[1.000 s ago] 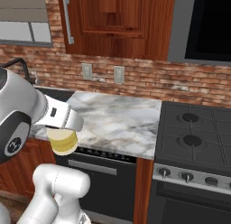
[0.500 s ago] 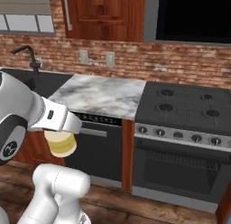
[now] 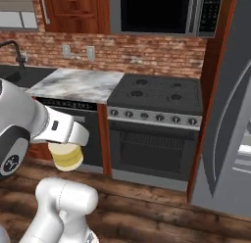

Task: Place the mayonnaise and ketchup from the counter to the top shelf of the fridge. If the existing items in the fridge are on the top shelf, move them to other shelves.

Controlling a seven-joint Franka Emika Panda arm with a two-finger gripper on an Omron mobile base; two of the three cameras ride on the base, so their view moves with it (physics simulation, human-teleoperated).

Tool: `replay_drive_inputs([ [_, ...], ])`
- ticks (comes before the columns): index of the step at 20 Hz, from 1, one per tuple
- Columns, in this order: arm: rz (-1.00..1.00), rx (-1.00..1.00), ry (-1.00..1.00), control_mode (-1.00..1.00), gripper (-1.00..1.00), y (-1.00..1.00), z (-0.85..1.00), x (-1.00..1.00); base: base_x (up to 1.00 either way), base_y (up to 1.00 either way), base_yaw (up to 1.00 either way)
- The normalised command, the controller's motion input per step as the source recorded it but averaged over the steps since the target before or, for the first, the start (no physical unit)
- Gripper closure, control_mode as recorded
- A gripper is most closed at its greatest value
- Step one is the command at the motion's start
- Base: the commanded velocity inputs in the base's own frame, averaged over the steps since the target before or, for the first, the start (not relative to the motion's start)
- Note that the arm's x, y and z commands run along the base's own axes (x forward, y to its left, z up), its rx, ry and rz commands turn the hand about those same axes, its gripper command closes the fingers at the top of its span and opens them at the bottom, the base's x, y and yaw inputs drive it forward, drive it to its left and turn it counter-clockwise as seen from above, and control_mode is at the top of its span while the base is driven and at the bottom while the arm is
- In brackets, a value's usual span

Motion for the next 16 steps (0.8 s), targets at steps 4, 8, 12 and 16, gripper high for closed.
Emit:
replay_drive_inputs([
  [4, 0.00, 0.00, 0.00, 1.00, 1.00, 0.00, 0.00, 0.00, -0.56, -1.00, -0.13],
  [8, 0.00, 0.00, 0.00, 1.00, 1.00, 0.00, 0.00, 0.00, -0.32, -1.00, -0.13],
  [12, 0.00, 0.00, 0.00, 1.00, 1.00, 0.00, 0.00, 0.00, 0.00, -1.00, -0.11],
  [16, 0.00, 0.00, 0.00, 1.00, 1.00, 0.00, 0.00, 0.00, 0.04, -1.00, -0.09],
])
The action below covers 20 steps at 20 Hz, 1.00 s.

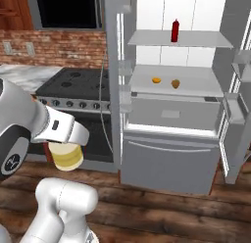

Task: Place the mayonnaise and ketchup from the counter to the top shelf of the fridge. If the existing items in the fridge are on the top shelf, move them to other shelves.

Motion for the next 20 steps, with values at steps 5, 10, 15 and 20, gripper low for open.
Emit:
replay_drive_inputs([
  [5, 0.00, 0.00, 0.00, 1.00, 1.00, 0.00, 0.00, 0.00, 0.16, -0.96, -0.03],
  [10, 0.00, 0.00, 0.00, 1.00, 1.00, 0.00, 0.00, 0.00, 0.32, -0.60, 0.00],
  [15, 0.00, 0.00, 0.00, 1.00, 1.00, 0.00, 0.00, 0.00, 0.46, -0.13, 0.01],
  [20, 0.00, 0.00, 0.00, 1.00, 1.00, 0.00, 0.00, 0.00, 0.65, 0.00, 0.04],
])
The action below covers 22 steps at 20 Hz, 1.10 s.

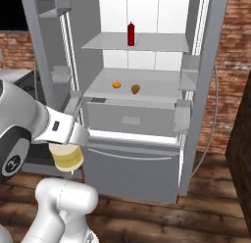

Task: Place the mayonnaise and ketchup from the counter to the top shelf of the fridge. If the existing items in the fridge are on the top shelf, move them to other shelves.

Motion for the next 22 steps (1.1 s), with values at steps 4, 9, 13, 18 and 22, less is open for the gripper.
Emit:
replay_drive_inputs([
  [4, 0.00, 0.00, 0.00, 1.00, 1.00, 0.00, 0.00, 0.00, 0.75, 0.00, 0.05],
  [9, 0.00, 0.00, 0.00, 1.00, 1.00, 0.00, 0.00, 0.00, 0.70, 0.00, 0.06],
  [13, 0.00, 0.00, 0.00, 1.00, 1.00, 0.00, 0.00, 0.00, 0.69, -0.03, 0.06],
  [18, 0.00, 0.00, 0.00, 1.00, 1.00, 0.00, 0.00, 0.00, 0.59, -0.21, 0.04],
  [22, 0.00, 0.00, 0.00, 1.00, 1.00, 0.00, 0.00, 0.00, 0.50, -0.33, 0.00],
])
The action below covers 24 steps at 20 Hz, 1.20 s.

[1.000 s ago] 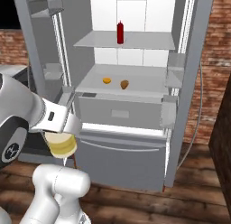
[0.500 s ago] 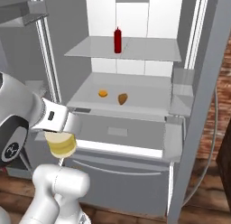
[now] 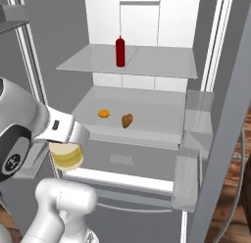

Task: Place the mayonnaise and ketchup from the counter to the top shelf of the fridge. If the existing items in the fridge are on the top shelf, move them to other shelves.

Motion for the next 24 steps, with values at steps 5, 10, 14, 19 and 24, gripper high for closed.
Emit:
replay_drive_inputs([
  [5, 0.00, 0.00, 0.00, 1.00, 1.00, 0.00, 0.00, 0.00, 0.54, -0.27, 0.00],
  [10, 0.00, 0.00, 0.00, 1.00, 1.00, 0.00, 0.00, 0.00, 0.54, -0.22, 0.00],
  [14, 0.00, 0.00, 0.00, 1.00, 1.00, 0.00, 0.00, 0.00, 0.45, -0.34, 0.00],
  [19, 0.00, 0.00, 0.00, 1.00, 1.00, 0.00, 0.00, 0.00, 0.32, -0.49, 0.00],
  [24, 0.00, 0.04, 0.00, -1.00, 1.00, -0.41, 0.27, 0.31, 0.06, -0.10, 0.00],
])
